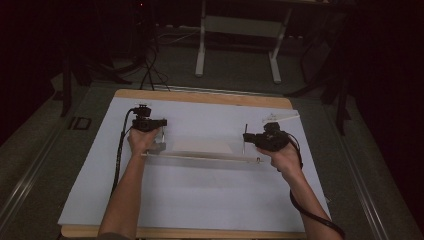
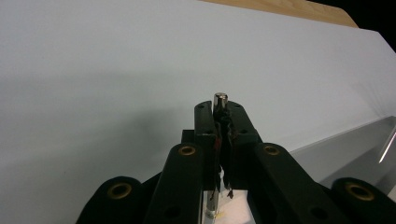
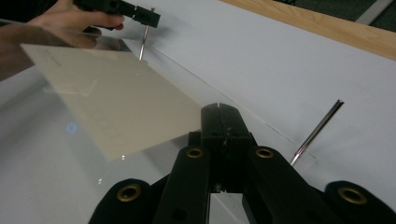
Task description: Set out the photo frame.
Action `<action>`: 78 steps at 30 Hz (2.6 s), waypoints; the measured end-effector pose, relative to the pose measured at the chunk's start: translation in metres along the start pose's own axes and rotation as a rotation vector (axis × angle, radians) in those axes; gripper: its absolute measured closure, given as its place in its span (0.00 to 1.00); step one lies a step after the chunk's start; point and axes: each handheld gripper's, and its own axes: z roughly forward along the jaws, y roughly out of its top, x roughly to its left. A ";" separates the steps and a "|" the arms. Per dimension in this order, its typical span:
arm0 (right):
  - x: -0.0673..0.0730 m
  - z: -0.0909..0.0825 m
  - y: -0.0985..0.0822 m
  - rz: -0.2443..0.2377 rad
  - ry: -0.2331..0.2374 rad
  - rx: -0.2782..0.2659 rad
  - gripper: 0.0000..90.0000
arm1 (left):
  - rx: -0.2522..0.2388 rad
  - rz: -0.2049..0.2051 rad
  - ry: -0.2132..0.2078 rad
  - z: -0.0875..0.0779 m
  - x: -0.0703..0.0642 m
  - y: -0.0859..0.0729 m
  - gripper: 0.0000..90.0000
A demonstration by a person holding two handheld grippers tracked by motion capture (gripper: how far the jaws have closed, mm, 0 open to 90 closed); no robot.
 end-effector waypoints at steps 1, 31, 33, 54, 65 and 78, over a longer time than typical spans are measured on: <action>0.001 -0.001 0.000 -0.004 0.002 0.001 1.00 | 0.000 0.001 0.000 0.000 0.000 0.000 0.96; 0.066 -0.046 0.005 -0.124 0.168 -0.074 1.00 | -0.003 -0.024 -0.009 0.001 0.001 0.000 0.95; 0.074 -0.047 0.002 -0.138 0.183 -0.080 1.00 | -0.002 -0.028 -0.010 0.001 0.002 0.000 0.95; 0.103 -0.021 -0.040 -0.236 -0.003 -0.036 1.00 | 0.003 -0.031 -0.012 0.002 0.002 0.001 0.95; 0.109 -0.003 -0.032 -0.238 -0.038 -0.081 1.00 | 0.009 -0.052 -0.030 0.002 0.004 0.002 0.94; 0.113 0.003 -0.028 -0.242 -0.030 -0.086 1.00 | 0.005 -0.038 -0.036 0.000 0.004 0.001 0.93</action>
